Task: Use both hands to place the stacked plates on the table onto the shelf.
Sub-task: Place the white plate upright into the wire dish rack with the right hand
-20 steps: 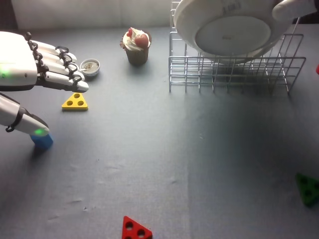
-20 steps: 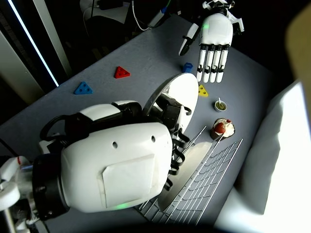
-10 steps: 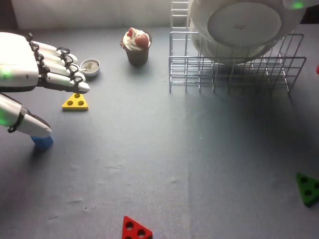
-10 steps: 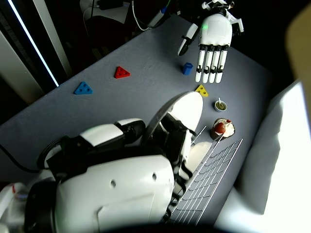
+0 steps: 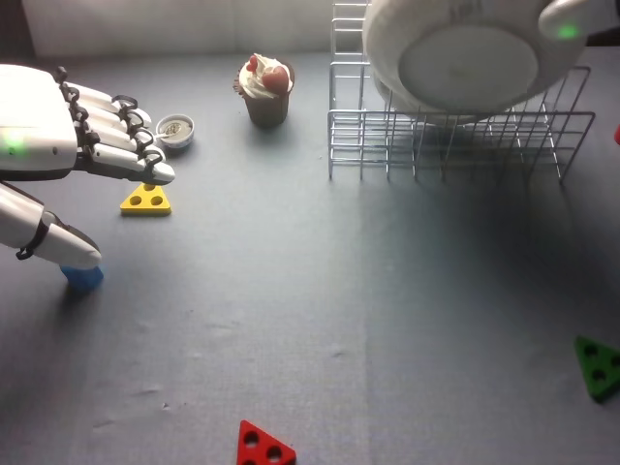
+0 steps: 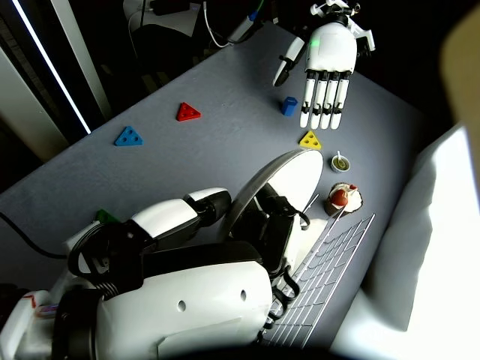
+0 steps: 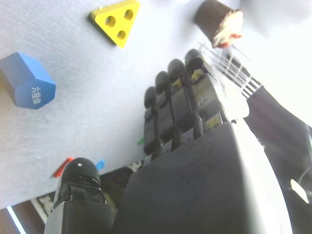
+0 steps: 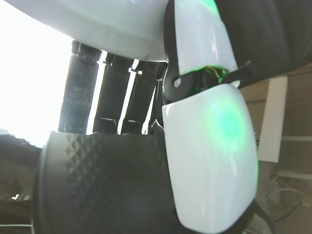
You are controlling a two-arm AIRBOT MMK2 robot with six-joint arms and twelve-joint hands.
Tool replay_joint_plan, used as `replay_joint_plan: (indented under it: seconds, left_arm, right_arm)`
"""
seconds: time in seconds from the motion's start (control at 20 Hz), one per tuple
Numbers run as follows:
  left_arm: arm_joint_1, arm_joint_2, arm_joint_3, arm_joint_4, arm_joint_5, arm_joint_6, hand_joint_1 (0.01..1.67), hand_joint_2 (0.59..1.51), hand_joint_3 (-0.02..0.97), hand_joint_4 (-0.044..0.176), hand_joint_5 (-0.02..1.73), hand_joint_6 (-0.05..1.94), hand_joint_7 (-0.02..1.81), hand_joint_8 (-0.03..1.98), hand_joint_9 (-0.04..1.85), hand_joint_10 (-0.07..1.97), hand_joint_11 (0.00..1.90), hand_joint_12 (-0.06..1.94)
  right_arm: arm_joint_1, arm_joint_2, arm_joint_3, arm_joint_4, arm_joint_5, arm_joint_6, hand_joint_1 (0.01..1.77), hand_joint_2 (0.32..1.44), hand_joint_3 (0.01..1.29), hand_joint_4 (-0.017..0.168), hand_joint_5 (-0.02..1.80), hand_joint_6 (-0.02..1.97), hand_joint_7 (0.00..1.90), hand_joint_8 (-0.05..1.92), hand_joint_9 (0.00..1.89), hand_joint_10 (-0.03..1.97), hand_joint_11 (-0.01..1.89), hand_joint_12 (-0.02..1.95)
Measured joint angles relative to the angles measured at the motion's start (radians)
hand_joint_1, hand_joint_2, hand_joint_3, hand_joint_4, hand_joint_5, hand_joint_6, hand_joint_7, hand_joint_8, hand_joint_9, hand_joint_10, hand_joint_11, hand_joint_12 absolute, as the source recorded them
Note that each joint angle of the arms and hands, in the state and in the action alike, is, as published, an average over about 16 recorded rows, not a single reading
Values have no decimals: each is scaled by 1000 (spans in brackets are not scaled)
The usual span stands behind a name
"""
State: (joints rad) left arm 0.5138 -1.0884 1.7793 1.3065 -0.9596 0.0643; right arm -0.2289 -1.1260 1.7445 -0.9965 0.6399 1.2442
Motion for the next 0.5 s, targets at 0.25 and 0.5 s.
replay_joint_plan:
  seconds: [0.25, 0.5]
  left_arm:
    - [0, 0, -4, -3, -1, 6, 36, 1144, -2, -1, 267, 11, 321, 4, 308, 5, 261, 19]
    - [-4, 6, -20, -24, -13, 6, 35, 1144, -2, -1, 270, 11, 320, 3, 309, 5, 266, 19]
  right_arm:
    - [-21, -10, 13, 21, 5, 2, 1484, 961, 10, -10, 929, 751, 1231, 299, 1196, 581, 1041, 1271]
    - [-36, -19, 31, 13, 15, 2, 1484, 961, 10, -10, 933, 751, 1211, 349, 1195, 580, 1035, 1277]
